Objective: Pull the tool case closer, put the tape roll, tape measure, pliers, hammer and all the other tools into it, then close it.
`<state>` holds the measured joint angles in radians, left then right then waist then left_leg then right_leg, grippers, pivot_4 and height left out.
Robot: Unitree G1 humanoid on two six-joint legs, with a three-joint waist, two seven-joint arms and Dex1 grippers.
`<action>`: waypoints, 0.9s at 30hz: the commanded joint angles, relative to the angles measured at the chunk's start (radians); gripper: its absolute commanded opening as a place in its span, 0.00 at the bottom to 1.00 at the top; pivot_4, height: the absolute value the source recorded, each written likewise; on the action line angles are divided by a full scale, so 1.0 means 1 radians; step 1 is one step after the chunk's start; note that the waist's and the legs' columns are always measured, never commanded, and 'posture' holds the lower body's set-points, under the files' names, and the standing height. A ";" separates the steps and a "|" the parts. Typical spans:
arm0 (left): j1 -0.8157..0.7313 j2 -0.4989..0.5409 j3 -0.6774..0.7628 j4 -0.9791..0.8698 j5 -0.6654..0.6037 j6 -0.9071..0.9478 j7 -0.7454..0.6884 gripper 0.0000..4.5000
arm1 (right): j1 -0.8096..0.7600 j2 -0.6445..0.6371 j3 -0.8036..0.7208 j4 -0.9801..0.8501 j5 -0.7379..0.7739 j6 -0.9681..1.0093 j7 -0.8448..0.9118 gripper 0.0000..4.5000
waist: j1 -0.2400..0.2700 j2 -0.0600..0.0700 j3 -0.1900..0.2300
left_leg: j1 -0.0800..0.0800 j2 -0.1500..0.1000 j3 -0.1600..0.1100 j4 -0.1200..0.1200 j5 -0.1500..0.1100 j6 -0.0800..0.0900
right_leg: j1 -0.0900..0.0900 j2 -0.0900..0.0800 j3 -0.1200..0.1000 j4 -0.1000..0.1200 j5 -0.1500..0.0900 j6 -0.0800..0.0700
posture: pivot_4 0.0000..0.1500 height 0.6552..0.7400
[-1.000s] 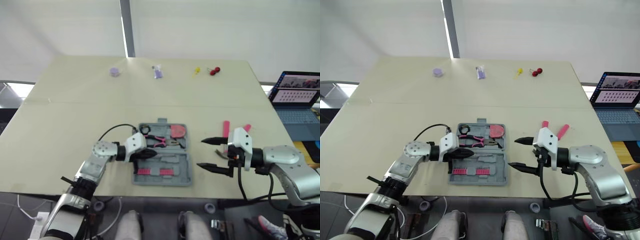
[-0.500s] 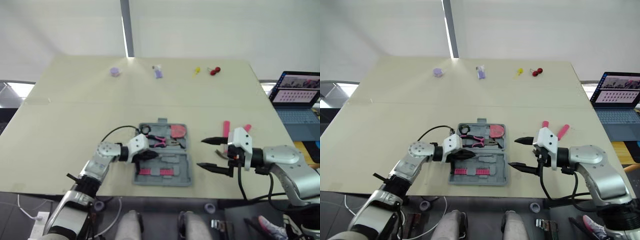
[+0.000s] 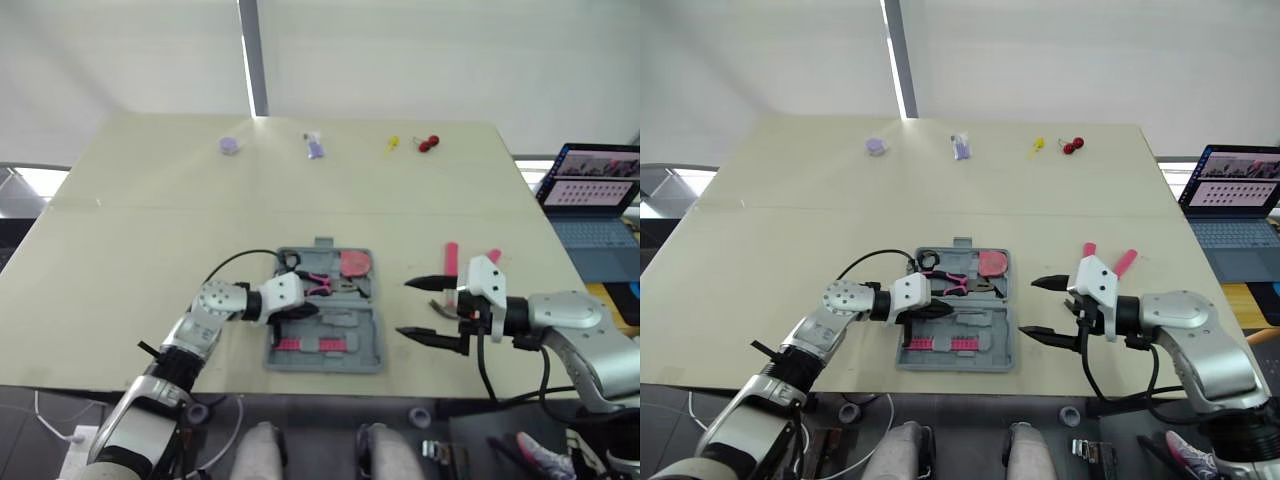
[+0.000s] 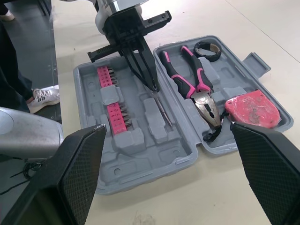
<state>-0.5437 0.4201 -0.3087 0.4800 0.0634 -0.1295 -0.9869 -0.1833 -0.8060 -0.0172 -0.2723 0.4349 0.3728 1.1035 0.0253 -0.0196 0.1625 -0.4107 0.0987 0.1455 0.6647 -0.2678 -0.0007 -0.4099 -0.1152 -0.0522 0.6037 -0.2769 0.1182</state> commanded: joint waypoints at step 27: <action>0.152 0.138 0.209 -0.346 -0.276 0.385 -0.081 0.74 | -0.015 0.001 -0.165 0.168 0.081 0.018 -0.026 1.00 | -0.006 0.001 -0.004 | 0.004 0.002 0.002 -0.003 -0.001 -0.001 | 0.000 0.002 0.001 0.001 -0.008 -0.015 | 1.00 1.00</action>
<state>-0.4324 0.4998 -0.2310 0.3076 -0.0970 0.1258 -1.0813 -0.2029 -0.8078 -0.1066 -0.1723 0.4896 0.3943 1.0977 0.0196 -0.0184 0.1586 -0.4072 0.1009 0.1469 0.6620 -0.2684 -0.0018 -0.4103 -0.1133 -0.0509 0.6055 -0.2854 0.1028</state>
